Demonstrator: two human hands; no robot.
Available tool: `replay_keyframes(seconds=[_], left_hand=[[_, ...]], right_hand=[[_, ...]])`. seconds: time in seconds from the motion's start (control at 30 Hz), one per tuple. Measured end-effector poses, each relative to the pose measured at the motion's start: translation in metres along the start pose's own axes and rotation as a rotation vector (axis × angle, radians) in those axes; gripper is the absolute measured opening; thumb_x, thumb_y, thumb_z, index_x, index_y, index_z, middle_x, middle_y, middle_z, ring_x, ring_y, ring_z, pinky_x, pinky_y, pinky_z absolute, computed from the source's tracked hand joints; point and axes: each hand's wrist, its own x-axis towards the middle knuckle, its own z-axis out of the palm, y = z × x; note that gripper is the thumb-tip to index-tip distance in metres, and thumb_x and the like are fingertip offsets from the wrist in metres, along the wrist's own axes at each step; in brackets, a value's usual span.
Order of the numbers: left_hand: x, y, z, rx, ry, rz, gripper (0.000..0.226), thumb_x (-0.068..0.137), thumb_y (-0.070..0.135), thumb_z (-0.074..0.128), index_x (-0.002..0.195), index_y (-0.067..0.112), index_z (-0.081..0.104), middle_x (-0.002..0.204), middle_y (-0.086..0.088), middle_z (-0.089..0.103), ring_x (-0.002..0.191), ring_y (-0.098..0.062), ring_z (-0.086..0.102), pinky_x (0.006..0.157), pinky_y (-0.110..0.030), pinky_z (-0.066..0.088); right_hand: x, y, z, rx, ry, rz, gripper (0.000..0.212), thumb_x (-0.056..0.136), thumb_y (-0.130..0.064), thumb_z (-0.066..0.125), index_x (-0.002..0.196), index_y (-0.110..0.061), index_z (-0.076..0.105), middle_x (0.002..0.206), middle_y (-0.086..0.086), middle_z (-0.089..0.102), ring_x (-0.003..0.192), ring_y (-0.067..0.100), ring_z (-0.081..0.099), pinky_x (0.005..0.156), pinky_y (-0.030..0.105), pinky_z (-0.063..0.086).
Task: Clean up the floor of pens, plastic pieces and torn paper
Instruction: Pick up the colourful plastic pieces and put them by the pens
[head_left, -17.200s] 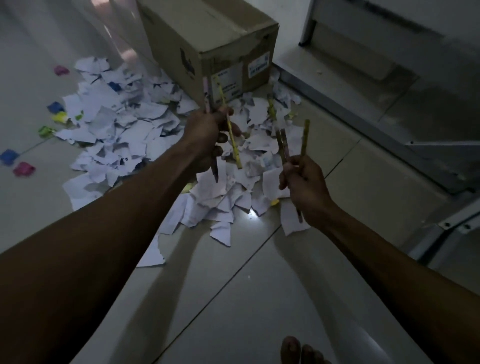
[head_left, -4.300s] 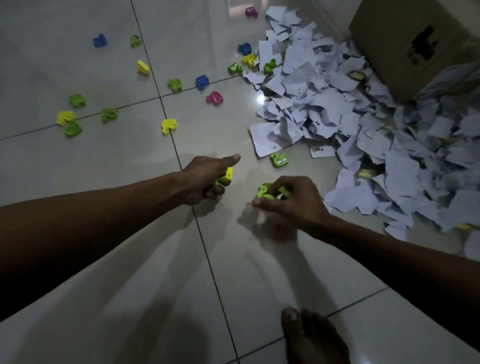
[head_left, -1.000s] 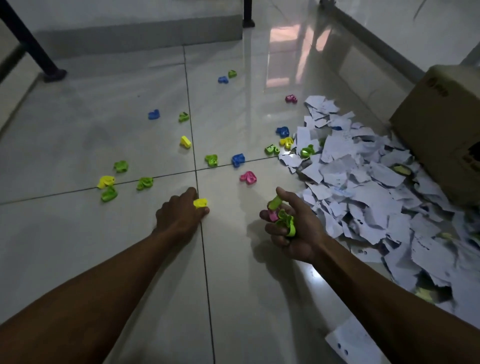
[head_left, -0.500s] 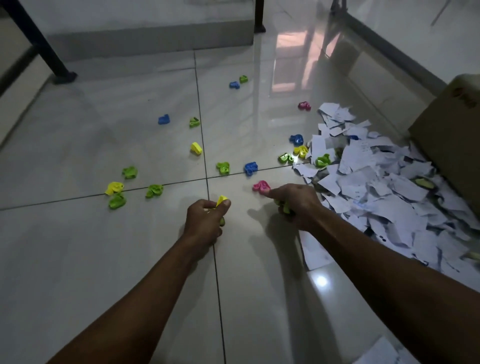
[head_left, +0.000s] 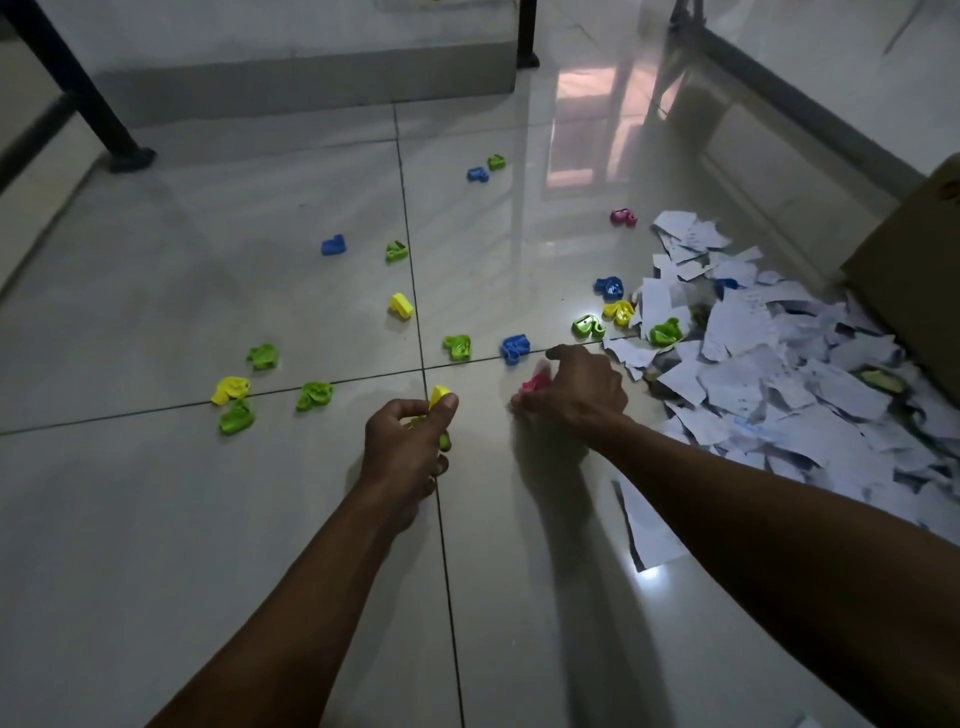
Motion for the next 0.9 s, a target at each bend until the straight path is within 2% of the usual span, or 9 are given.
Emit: replay_keyframes(seconds=[0.13, 0.27, 0.37, 0.47, 0.53, 0.63, 0.7, 0.9], left_hand=[[0.0, 0.005, 0.002, 0.008, -0.006, 0.0, 0.039, 0.085, 0.037, 0.069, 0.106, 0.007, 0.058, 0.062, -0.004, 0.052, 0.042, -0.013, 0.039, 0.032, -0.017, 0.025], [-0.004, 0.008, 0.005, 0.011, -0.03, -0.024, 0.035, 0.086, 0.038, 0.069, 0.101, 0.008, 0.06, 0.063, -0.003, 0.051, 0.044, -0.013, 0.039, 0.034, -0.015, 0.025], [-0.011, 0.013, 0.011, -0.027, -0.1, -0.066, 0.029, 0.086, 0.038, 0.068, 0.089, 0.011, 0.058, 0.062, -0.002, 0.049, 0.041, -0.012, 0.038, 0.036, -0.014, 0.023], [-0.021, 0.027, 0.016, -0.096, -0.183, -0.119, 0.028, 0.087, 0.036, 0.068, 0.077, 0.014, 0.053, 0.061, -0.001, 0.047, 0.039, -0.011, 0.037, 0.038, -0.013, 0.022], [-0.028, 0.039, 0.022, -0.129, -0.218, -0.142, 0.028, 0.086, 0.037, 0.068, 0.077, 0.015, 0.053, 0.061, 0.0, 0.047, 0.04, -0.012, 0.038, 0.038, -0.014, 0.022], [-0.048, 0.065, 0.032, -0.167, -0.284, -0.174, 0.028, 0.087, 0.038, 0.066, 0.074, 0.017, 0.052, 0.06, 0.002, 0.045, 0.041, -0.011, 0.036, 0.037, -0.014, 0.02], [-0.069, 0.084, 0.039, -0.203, -0.339, -0.209, 0.027, 0.089, 0.04, 0.063, 0.075, 0.019, 0.052, 0.061, 0.004, 0.045, 0.041, -0.009, 0.035, 0.036, -0.014, 0.019], [-0.153, 0.178, 0.048, -0.157, -0.431, -0.238, 0.03, 0.089, 0.043, 0.06, 0.077, 0.019, 0.048, 0.062, 0.005, 0.047, 0.04, -0.009, 0.037, 0.035, -0.014, 0.019]], right_hand=[[0.002, -0.001, 0.013, -0.042, 0.04, 0.026, 0.05, 0.068, -0.048, 0.078, 0.107, -0.019, 0.067, 0.099, 0.003, 0.069, 0.09, 0.024, 0.062, 0.08, 0.038, 0.054], [-0.004, 0.002, 0.013, 0.084, 0.042, 0.054, 0.045, 0.072, -0.051, 0.075, 0.104, -0.019, 0.07, 0.098, 0.003, 0.071, 0.088, 0.021, 0.063, 0.081, 0.036, 0.054], [-0.015, 0.008, 0.005, 0.42, -0.041, 0.086, 0.049, 0.074, -0.05, 0.076, 0.107, -0.015, 0.072, 0.1, 0.001, 0.072, 0.089, 0.017, 0.063, 0.082, 0.031, 0.052], [-0.035, 0.008, -0.018, 0.88, -0.207, 0.257, 0.044, 0.076, -0.047, 0.075, 0.099, -0.01, 0.073, 0.089, 0.002, 0.067, 0.074, 0.015, 0.057, 0.064, 0.028, 0.051], [-0.044, 0.008, -0.037, 1.065, -0.28, 0.385, 0.037, 0.078, -0.045, 0.074, 0.086, -0.009, 0.07, 0.072, 0.003, 0.056, 0.059, 0.014, 0.047, 0.051, 0.025, 0.043], [-0.06, 0.006, -0.068, 1.344, -0.366, 0.408, 0.032, 0.08, -0.045, 0.072, 0.072, -0.017, 0.059, 0.057, -0.002, 0.038, 0.044, 0.009, 0.031, 0.042, 0.02, 0.024], [-0.077, 0.002, -0.091, 1.473, -0.387, 0.4, 0.032, 0.081, -0.046, 0.071, 0.069, -0.021, 0.054, 0.057, -0.005, 0.032, 0.04, 0.007, 0.026, 0.041, 0.02, 0.018], [-0.143, -0.031, -0.204, 1.705, -0.398, 0.425, 0.027, 0.086, -0.046, 0.065, 0.072, -0.026, 0.054, 0.063, -0.008, 0.032, 0.04, 0.005, 0.025, 0.039, 0.019, 0.016]])
